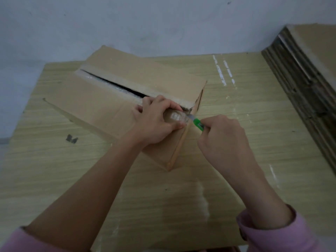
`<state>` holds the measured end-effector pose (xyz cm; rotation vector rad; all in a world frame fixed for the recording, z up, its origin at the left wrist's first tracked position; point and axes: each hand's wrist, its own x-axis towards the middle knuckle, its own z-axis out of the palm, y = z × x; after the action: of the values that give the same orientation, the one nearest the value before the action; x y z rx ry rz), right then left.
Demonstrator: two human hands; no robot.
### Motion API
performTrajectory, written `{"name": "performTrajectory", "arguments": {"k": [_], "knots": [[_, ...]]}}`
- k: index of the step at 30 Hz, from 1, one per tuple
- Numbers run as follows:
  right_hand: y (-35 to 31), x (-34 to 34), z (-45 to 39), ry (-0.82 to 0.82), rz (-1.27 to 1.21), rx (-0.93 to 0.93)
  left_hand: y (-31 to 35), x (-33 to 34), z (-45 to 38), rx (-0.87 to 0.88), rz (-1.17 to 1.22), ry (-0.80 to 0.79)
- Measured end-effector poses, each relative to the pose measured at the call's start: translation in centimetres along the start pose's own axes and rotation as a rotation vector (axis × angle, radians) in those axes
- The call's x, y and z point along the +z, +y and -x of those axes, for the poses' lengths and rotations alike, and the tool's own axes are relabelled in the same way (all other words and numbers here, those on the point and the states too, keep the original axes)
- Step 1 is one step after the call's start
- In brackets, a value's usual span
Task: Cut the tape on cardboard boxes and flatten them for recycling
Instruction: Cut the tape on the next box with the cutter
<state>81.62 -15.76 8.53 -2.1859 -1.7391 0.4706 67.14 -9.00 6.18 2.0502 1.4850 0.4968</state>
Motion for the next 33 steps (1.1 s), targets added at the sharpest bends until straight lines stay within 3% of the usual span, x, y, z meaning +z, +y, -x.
{"name": "performTrajectory", "arguments": {"k": [15, 21, 33], "knots": [[-0.8, 0.1, 0.2, -0.024, -0.008, 0.008, -0.3, 0.3, -0.1, -0.005, 0.023, 0.013], [-0.1, -0.9, -0.6, -0.044, -0.124, 0.072, -0.4, 0.3, 0.0, -0.002, 0.024, 0.019], [-1.3, -1.3, 0.9, -0.034, 0.091, 0.026, -0.5, 0.2, 0.0, 0.014, 0.052, 0.018]]}}
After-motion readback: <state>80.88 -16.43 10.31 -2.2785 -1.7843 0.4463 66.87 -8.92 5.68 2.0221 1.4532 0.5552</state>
